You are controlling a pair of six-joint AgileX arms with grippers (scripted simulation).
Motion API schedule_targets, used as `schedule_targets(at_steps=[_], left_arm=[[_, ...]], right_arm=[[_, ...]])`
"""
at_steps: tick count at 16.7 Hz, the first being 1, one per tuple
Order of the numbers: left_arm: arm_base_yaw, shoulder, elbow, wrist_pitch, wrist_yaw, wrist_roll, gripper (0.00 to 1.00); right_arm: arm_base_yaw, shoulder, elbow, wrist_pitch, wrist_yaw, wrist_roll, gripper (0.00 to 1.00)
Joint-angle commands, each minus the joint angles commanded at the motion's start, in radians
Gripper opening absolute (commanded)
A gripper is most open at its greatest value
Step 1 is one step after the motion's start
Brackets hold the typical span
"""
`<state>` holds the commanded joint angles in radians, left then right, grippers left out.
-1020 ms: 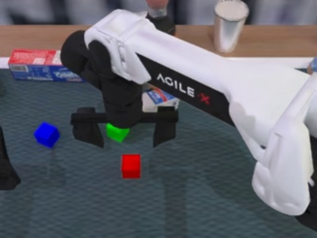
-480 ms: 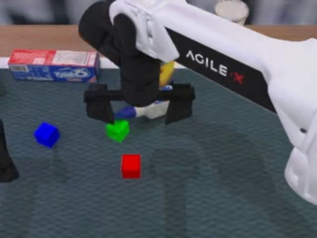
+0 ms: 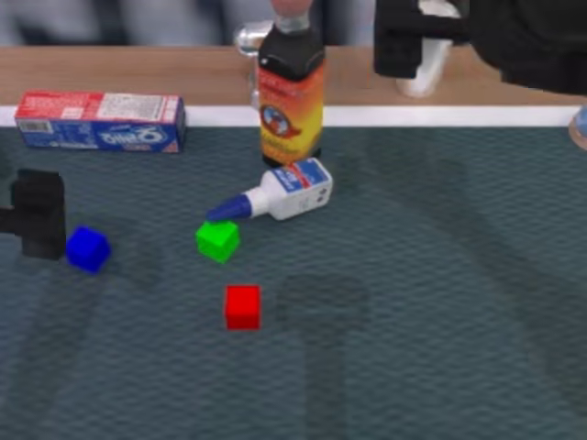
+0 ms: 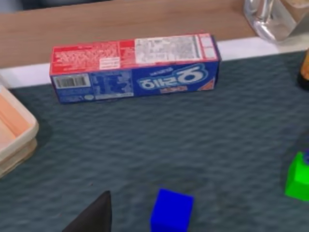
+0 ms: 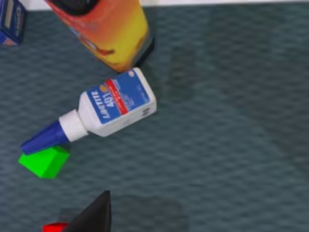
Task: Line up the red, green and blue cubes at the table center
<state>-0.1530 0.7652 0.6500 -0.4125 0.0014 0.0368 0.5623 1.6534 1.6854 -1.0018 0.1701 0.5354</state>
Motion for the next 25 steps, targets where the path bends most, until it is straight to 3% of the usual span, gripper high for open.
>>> schedule_targets(at_steps=[6,14,19,25], left_arm=[[-0.114,0.625,0.469,-0.325,0.001,0.031,1.0],[-0.234,1.296,1.003,-0.654,0.002,0.061,1.0],[-0.27,1.479,1.183,-0.742,0.002,0.069,1.0],[-0.27,1.499,1.204,-0.75,0.002,0.069,1.0]], right_arm=[[-0.243,-0.732,-0.704,0.361,0.002,-0.249,1.0],[-0.478,-1.412,-1.446,0.809,-0.1,-0.475,1.0],[-0.546,-1.63,-1.666,0.984,-0.163,-0.531,1.0],[-0.552,-1.653,-1.685,1.002,-0.17,-0.535,1.0]])
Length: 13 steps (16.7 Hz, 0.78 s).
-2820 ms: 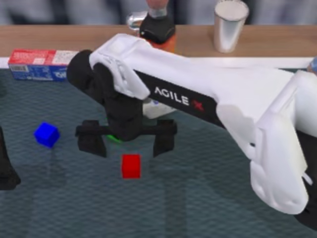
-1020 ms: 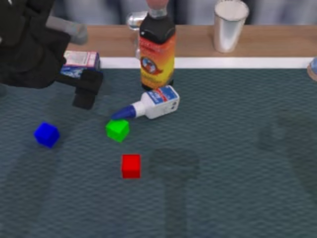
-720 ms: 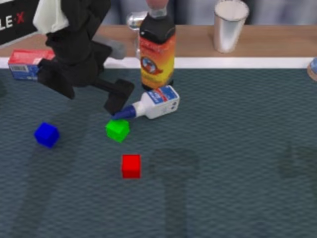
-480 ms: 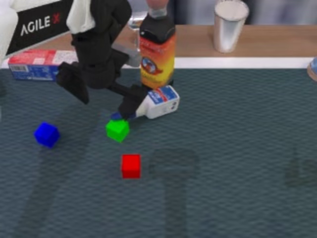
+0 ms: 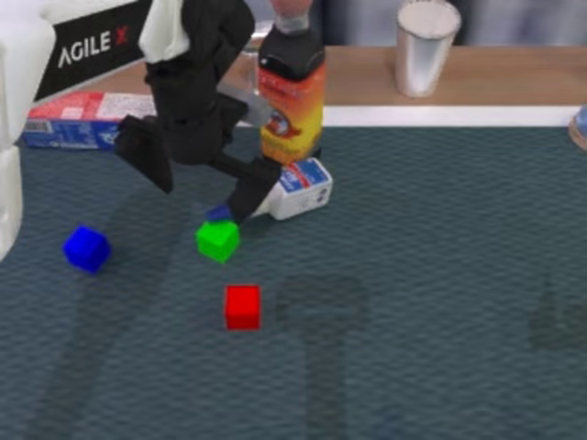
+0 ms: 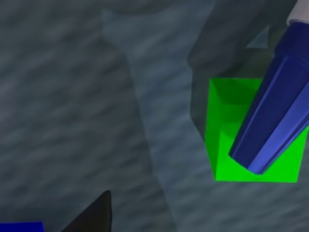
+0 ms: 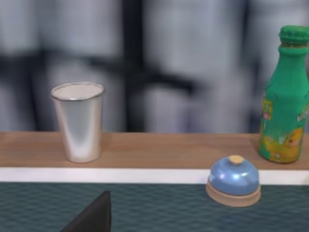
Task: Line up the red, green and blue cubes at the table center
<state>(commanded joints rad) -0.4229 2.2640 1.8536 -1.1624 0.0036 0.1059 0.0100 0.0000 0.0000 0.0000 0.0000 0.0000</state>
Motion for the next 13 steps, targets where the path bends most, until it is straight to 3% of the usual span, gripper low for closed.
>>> schedule_targets(at_steps=[9,13], left_arm=[[-0.003,0.089,-0.154,0.248,0.001,0.002,1.0],[-0.003,0.095,-0.163,0.26,0.001,0.002,1.0]], right_arm=[[0.0,0.0,0.0,0.0,0.0,0.0,1.0],[0.0,0.0,0.0,0.0,0.0,0.0,1.0]])
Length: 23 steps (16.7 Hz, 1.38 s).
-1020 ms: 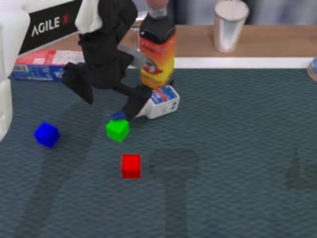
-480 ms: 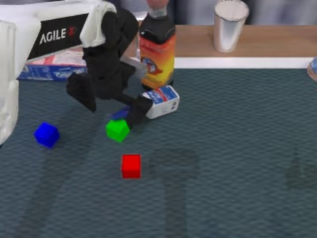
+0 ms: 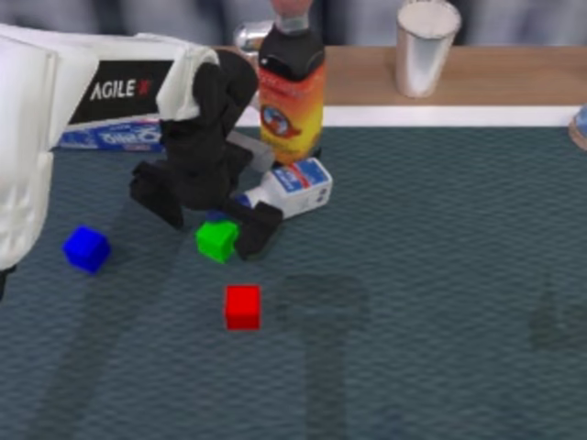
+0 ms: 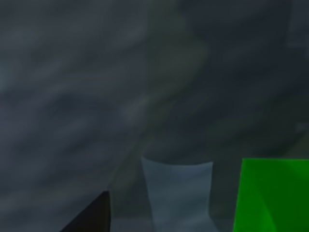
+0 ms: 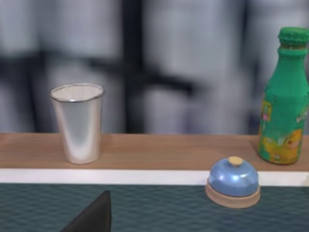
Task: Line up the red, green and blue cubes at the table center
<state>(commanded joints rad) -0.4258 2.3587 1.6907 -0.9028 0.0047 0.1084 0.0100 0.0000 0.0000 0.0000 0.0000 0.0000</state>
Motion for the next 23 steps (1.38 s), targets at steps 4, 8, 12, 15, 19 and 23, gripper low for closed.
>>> schedule_targets(at_steps=[4,8,12,15,19,23], left_arm=[[0.0,0.0,0.0,0.0,0.0,0.0,0.7],[0.0,0.0,0.0,0.0,0.0,0.0,0.4],[0.0,0.0,0.0,0.0,0.0,0.0,0.1],[0.0,0.0,0.0,0.0,0.0,0.0,0.0],[0.0,0.0,0.0,0.0,0.0,0.0,0.0],[0.001,-0.019,0.008,-0.009,0.002,0.0,0.0]], right_arm=[[0.0,0.0,0.0,0.0,0.0,0.0,1.0],[0.0,0.0,0.0,0.0,0.0,0.0,1.0],[0.0,0.0,0.0,0.0,0.0,0.0,1.0],[0.0,0.0,0.0,0.0,0.0,0.0,1.0],[0.0,0.0,0.0,0.0,0.0,0.0,1.0],[0.0,0.0,0.0,0.0,0.0,0.0,1.0]])
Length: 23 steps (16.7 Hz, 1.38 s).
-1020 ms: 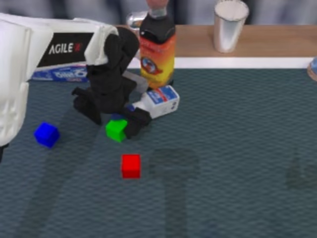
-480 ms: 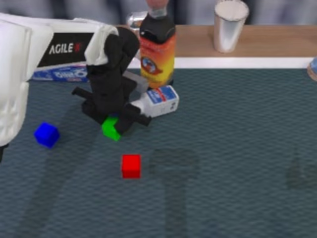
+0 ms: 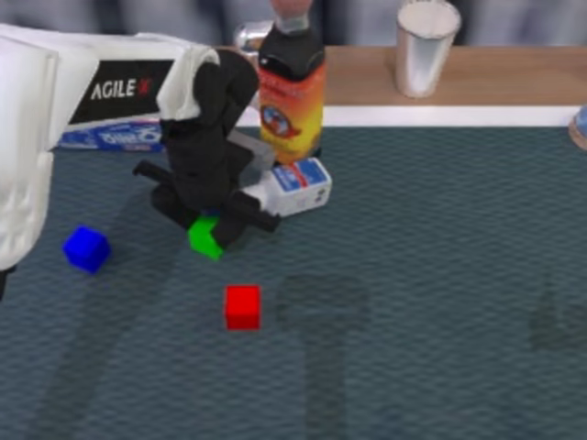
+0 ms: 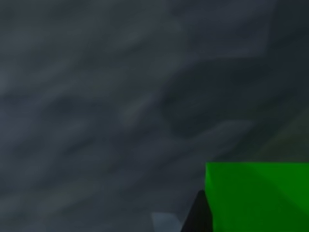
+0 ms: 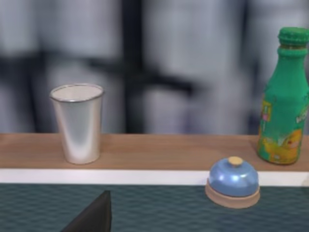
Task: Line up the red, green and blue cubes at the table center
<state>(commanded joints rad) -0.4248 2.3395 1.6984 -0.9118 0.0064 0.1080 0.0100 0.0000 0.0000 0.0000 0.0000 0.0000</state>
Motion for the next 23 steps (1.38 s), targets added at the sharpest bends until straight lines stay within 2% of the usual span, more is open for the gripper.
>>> schedule_targets(at_steps=[7,15,18,23], left_arm=[[0.018,-0.074,0.131,-0.211,-0.001,-0.002,0.0],[-0.005,-0.079,0.144,-0.226,-0.002,-0.036,0.0],[-0.061,-0.08,0.149,-0.238,-0.005,-0.164,0.0],[-0.196,-0.094,0.143,-0.266,-0.011,-0.533,0.0]], right_arm=[[0.0,0.0,0.0,0.0,0.0,0.0,1.0],[0.0,0.0,0.0,0.0,0.0,0.0,1.0],[0.0,0.0,0.0,0.0,0.0,0.0,1.0],[0.0,0.0,0.0,0.0,0.0,0.0,1.0]])
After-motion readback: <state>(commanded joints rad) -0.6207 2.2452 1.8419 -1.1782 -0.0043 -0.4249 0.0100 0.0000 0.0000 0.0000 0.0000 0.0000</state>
